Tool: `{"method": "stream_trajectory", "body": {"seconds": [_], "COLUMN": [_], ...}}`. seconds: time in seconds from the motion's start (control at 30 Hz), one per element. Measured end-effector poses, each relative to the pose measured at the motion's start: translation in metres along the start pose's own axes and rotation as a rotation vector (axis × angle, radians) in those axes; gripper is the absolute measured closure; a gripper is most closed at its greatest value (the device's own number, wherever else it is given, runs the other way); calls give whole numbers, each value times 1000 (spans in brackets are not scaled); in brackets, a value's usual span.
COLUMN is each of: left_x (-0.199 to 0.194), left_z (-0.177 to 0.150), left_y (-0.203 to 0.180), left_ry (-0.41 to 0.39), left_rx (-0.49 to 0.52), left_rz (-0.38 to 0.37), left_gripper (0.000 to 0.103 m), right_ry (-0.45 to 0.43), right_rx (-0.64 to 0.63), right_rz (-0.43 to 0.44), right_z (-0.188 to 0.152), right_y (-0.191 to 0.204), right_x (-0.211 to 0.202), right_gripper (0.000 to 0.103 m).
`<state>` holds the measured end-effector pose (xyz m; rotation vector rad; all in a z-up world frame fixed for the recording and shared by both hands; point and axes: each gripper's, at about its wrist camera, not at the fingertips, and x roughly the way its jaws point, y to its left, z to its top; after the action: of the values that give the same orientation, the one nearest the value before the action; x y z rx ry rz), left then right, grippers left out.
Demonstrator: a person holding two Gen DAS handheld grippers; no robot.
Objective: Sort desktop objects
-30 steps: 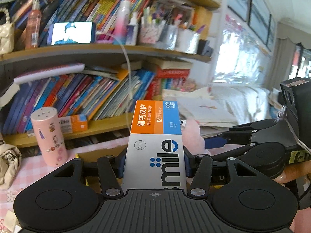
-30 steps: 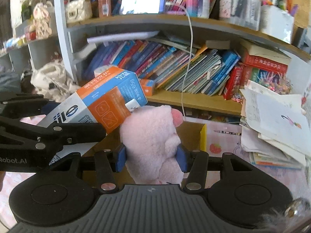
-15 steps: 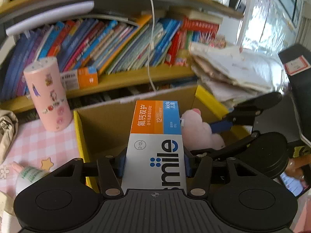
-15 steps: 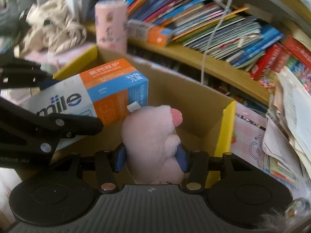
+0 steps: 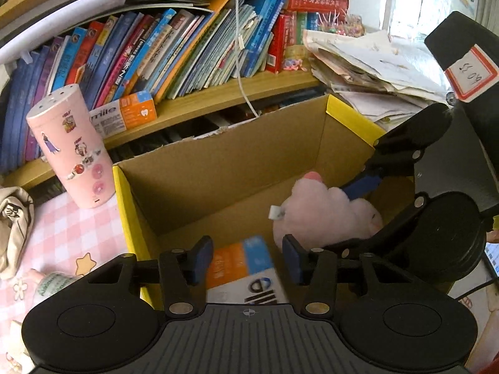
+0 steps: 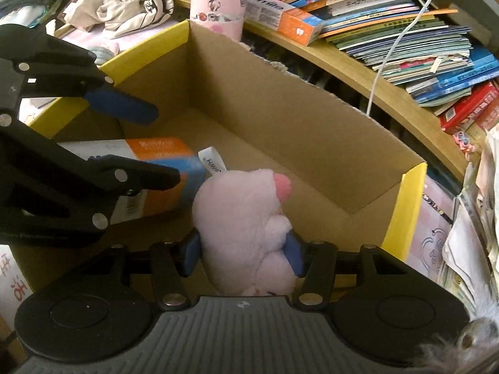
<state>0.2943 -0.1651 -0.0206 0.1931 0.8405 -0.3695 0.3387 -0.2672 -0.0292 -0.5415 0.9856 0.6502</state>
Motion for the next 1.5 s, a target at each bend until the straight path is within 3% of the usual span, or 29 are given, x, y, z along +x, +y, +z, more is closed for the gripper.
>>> {"method": "stream_trajectory", "body": {"seconds": [0.17, 0.3, 0.4, 0.53, 0.93, 1.5], "left_x": [-1, -7, -17, -37, -98, -141], "left_z": [0, 1, 2, 2, -19, -67], "left_y": [0, -2, -3, -3, -4, -6], "left_ry": [-3, -24, -59, -113, -212, -247], "left_rx": [1, -1, -10, -33, -123, -271], "left_rz": [-2, -2, 13, 38, 95, 172], "left_gripper": [56, 52, 43, 31, 15, 9], "right_ry": [6, -23, -57, -108, -245, -351], "right_rx": [18, 23, 28, 51, 161, 333], "right_rz": [6, -9, -20, -19, -34, -73], "right_z": [-2, -3, -4, -6, -25, -60], "right_y": [0, 0, 0, 0, 9, 30], "right_x": [1, -7, -19, -38, -88, -122], "right_gripper": [46, 34, 24, 20, 16, 14]}}
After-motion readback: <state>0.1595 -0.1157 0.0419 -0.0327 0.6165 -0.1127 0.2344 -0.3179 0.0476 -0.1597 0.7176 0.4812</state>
